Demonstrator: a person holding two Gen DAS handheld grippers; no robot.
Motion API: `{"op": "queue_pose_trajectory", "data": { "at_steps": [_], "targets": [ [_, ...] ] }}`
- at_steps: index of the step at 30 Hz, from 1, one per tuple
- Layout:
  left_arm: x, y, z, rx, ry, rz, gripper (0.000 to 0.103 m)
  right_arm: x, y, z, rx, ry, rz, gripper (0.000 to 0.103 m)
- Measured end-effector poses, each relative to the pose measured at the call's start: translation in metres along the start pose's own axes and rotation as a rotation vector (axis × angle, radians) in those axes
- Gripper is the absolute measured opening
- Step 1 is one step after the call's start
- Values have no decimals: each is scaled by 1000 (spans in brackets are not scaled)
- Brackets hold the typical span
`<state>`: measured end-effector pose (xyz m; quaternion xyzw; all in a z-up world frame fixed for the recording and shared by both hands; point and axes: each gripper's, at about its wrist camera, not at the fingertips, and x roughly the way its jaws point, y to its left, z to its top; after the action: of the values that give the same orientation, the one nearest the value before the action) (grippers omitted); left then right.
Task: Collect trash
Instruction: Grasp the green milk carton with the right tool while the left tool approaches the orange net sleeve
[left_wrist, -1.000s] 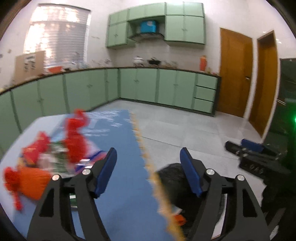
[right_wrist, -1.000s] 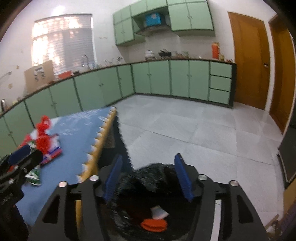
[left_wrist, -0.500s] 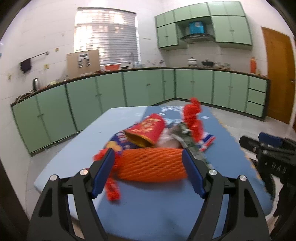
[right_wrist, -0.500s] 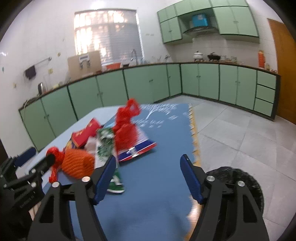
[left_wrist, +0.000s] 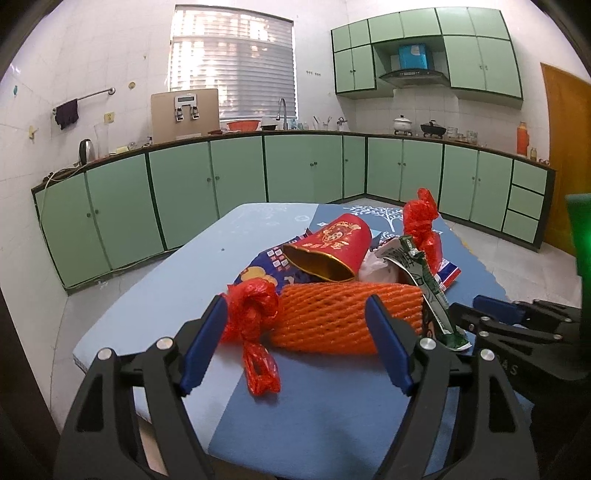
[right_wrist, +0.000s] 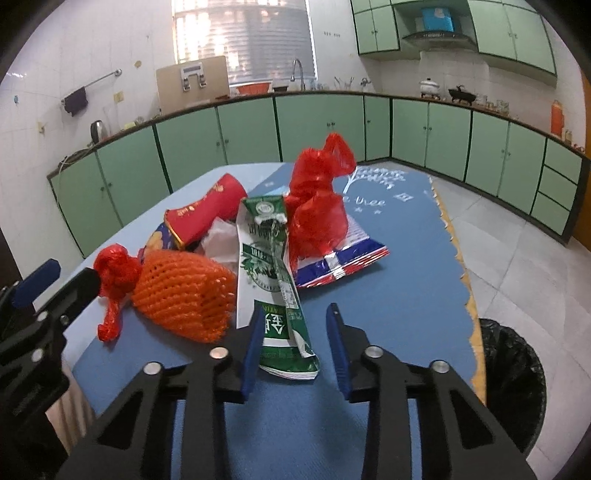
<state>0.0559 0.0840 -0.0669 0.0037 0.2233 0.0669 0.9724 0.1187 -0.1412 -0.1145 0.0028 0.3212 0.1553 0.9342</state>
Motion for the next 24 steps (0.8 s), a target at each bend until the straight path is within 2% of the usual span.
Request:
{"op": "queue_pose_trajectory", "data": {
  "at_steps": [6,13,18,24],
  "targets": [
    [6,0,-4,-8,12,-5,75,15,-4,-5,11,60,21,10],
    [10,-6,-6,7,22,-12,75,14,-8,-5,21,59,49,5],
    [11,-12,-9,19,28,-23,75,-2,-2,-2,-22,25,43,4],
    [14,-21,-14,33,45,-31,75,-26,-1,-2,-58,-2,81,4]
  ]
}}
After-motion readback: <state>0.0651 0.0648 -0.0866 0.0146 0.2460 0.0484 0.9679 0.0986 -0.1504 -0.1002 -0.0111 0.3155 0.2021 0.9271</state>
